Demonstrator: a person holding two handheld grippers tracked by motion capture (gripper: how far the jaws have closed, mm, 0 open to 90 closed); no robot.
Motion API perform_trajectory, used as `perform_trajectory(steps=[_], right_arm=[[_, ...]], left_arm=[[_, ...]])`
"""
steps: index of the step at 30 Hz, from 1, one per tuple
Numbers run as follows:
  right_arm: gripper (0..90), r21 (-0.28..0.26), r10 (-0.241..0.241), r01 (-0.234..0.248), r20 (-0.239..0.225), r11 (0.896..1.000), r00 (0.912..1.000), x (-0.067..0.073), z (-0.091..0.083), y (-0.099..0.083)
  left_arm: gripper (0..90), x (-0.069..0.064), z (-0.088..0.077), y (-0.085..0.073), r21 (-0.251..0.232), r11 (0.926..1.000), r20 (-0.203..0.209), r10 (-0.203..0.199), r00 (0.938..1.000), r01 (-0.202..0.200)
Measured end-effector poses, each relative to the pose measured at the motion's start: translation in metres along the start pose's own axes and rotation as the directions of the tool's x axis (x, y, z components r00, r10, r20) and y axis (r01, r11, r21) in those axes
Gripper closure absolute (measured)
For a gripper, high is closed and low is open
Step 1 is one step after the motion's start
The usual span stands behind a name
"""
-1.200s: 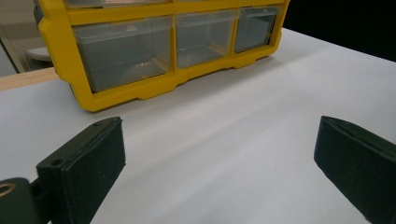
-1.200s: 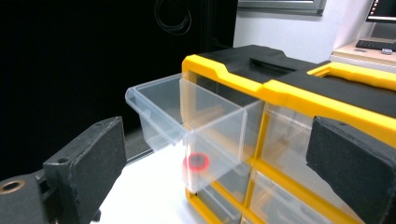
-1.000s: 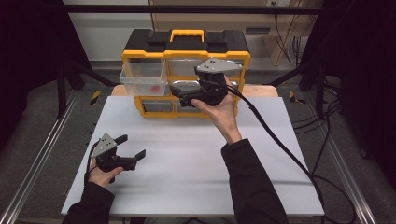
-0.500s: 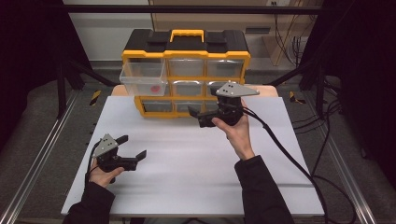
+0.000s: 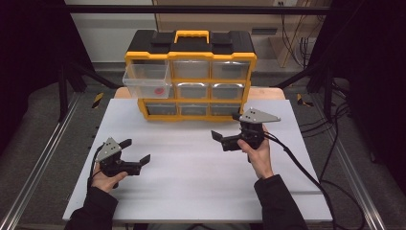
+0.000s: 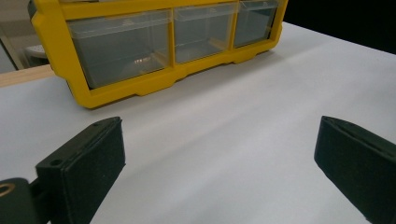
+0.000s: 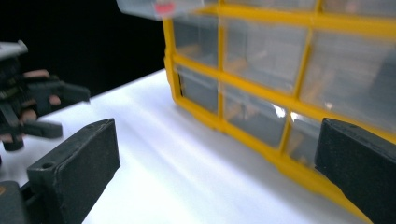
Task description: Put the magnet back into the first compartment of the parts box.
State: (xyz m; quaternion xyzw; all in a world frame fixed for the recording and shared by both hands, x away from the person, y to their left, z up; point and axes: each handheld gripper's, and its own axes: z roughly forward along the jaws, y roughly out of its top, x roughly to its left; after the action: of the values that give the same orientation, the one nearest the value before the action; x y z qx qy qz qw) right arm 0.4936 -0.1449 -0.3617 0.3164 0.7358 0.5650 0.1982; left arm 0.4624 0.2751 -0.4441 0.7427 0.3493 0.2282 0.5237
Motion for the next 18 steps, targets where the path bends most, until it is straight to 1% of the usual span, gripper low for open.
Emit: perform_trajectory(steps=[1, 2, 5, 6, 7, 8, 10, 13, 14, 15, 18], right_arm=[[0.5, 0.011, 0.000, 0.000, 0.008, 1.000, 1.0000, -0.002, -0.003, -0.008], [0.5, 0.011, 0.000, 0.000, 0.008, 1.000, 1.0000, -0.002, -0.003, -0.008], [0.5, 0.023, 0.007, -0.007, 0.019, 1.000, 0.9998, -0.006, -0.012, -0.026], [0.5, 0.023, 0.007, -0.007, 0.019, 1.000, 0.9998, -0.006, -0.012, -0.026], [0.5, 0.025, 0.008, -0.008, 0.019, 1.000, 0.9998, -0.007, -0.014, -0.031], [0.5, 0.033, 0.011, -0.012, 0.023, 0.999, 0.9997, -0.009, -0.018, -0.041], [0.5, 0.036, 0.011, -0.012, 0.023, 0.999, 0.9997, -0.009, -0.020, -0.044], [0.5, 0.033, 0.024, -0.025, 0.028, 0.999, 0.9993, -0.011, -0.028, -0.058], [0.5, 0.034, 0.029, -0.030, 0.025, 0.999, 0.9993, -0.013, -0.033, -0.067], [0.5, 0.034, 0.029, -0.030, 0.025, 0.999, 0.9993, -0.013, -0.033, -0.067], [0.5, 0.044, 0.028, -0.029, 0.026, 0.999, 0.9993, -0.017, -0.039, -0.077]], left_arm=[[1.4, 0.000, 0.000, 0.000, 0.000, 1.0000, 0.000, 0.000, 1.0000, 0.000], [1.4, 0.000, 0.000, 0.000, 0.001, 1.0000, -0.001, 0.002, 1.0000, -0.002], [1.4, 0.000, 0.000, 0.000, 0.002, 1.0000, -0.001, 0.002, 1.0000, -0.002], [1.4, 0.000, 0.000, 0.000, 0.001, 1.0000, 0.000, 0.002, 1.0000, -0.002], [1.4, 0.000, 0.000, 0.000, 0.001, 1.0000, -0.001, 0.002, 1.0000, -0.002], [1.4, 0.000, 0.000, 0.000, 0.001, 1.0000, -0.001, 0.001, 1.0000, -0.001], [1.4, 0.000, 0.000, 0.000, 0.004, 1.0000, -0.001, 0.002, 1.0000, -0.002], [1.4, -0.001, 0.001, -0.001, 0.006, 1.0000, 0.001, 0.001, 1.0000, -0.001], [1.4, -0.001, 0.001, -0.001, 0.008, 1.0000, 0.001, 0.001, 1.0000, -0.001], [1.4, -0.001, 0.001, -0.001, 0.008, 1.0000, 0.001, 0.001, 1.0000, -0.001], [1.4, -0.001, 0.002, -0.001, 0.009, 1.0000, 0.001, 0.002, 1.0000, -0.002]])
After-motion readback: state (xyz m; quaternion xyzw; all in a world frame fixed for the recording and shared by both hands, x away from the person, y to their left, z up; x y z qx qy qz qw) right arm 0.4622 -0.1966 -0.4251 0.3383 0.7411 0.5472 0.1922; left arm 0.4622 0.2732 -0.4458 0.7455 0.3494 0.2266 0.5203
